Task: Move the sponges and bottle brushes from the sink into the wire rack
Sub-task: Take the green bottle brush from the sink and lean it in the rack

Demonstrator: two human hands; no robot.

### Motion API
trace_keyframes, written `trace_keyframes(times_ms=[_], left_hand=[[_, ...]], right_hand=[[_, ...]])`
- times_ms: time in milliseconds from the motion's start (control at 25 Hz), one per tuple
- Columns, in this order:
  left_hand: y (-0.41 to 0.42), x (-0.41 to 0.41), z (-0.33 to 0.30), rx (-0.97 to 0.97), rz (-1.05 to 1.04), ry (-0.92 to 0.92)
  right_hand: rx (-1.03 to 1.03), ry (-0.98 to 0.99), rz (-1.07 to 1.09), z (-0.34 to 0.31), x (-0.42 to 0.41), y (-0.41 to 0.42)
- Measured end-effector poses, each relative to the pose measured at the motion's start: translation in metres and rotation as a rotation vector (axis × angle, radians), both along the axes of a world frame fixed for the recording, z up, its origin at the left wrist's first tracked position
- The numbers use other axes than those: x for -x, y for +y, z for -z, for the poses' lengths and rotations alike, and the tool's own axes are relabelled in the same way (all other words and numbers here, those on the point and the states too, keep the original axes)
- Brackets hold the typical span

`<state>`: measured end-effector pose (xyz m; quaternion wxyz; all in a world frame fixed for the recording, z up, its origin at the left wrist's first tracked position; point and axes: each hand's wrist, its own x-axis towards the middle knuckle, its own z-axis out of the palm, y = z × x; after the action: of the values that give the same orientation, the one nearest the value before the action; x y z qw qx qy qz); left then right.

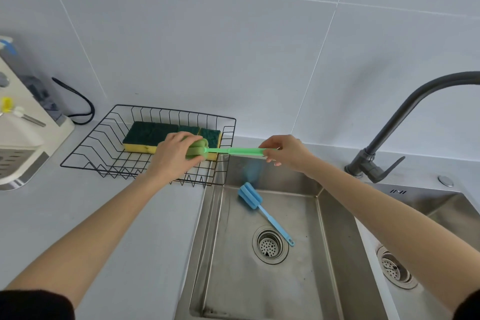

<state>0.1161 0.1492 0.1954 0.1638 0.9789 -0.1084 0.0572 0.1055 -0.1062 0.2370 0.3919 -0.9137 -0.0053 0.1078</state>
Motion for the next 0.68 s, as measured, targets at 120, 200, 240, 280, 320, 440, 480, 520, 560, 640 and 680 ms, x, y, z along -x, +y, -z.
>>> trace_keyframes(times_ms=[120, 200, 240, 280, 320, 440, 480, 520, 560, 640, 680], left_hand=[[0.004, -0.015, 0.008, 0.001, -0.04, 0.088], [0.003, -0.024, 0.017, 0.016, -0.057, 0.134], [0.001, -0.03, 0.022, 0.023, -0.061, 0.158], [0.0, -0.035, 0.026, 0.027, -0.063, 0.179], [-0.002, -0.041, 0.03, 0.024, -0.062, 0.195], [-0.008, -0.055, 0.041, -0.032, -0.063, 0.2], [-0.01, -0.059, 0.046, -0.05, -0.068, 0.203], [-0.012, -0.064, 0.051, -0.063, -0.07, 0.211], [-0.013, -0.067, 0.056, -0.072, -0.07, 0.218], [-0.016, -0.071, 0.064, -0.084, -0.07, 0.221], [-0.016, -0.073, 0.067, -0.081, -0.073, 0.216]], right_hand=[[-0.126, 0.025, 0.098, 0.007, -0.021, 0.004], [-0.174, 0.038, 0.146, 0.015, -0.034, 0.008], [-0.184, 0.041, 0.164, 0.019, -0.041, 0.009], [-0.184, 0.044, 0.175, 0.023, -0.047, 0.009], [-0.185, 0.048, 0.187, 0.028, -0.054, 0.008], [-0.212, 0.058, 0.241, 0.043, -0.07, 0.004], [-0.225, 0.062, 0.258, 0.049, -0.075, 0.003], [-0.234, 0.066, 0.271, 0.055, -0.08, 0.002], [-0.242, 0.065, 0.281, 0.061, -0.084, 0.001], [-0.267, 0.06, 0.291, 0.071, -0.088, 0.001], [-0.291, 0.057, 0.295, 0.074, -0.089, 0.001]])
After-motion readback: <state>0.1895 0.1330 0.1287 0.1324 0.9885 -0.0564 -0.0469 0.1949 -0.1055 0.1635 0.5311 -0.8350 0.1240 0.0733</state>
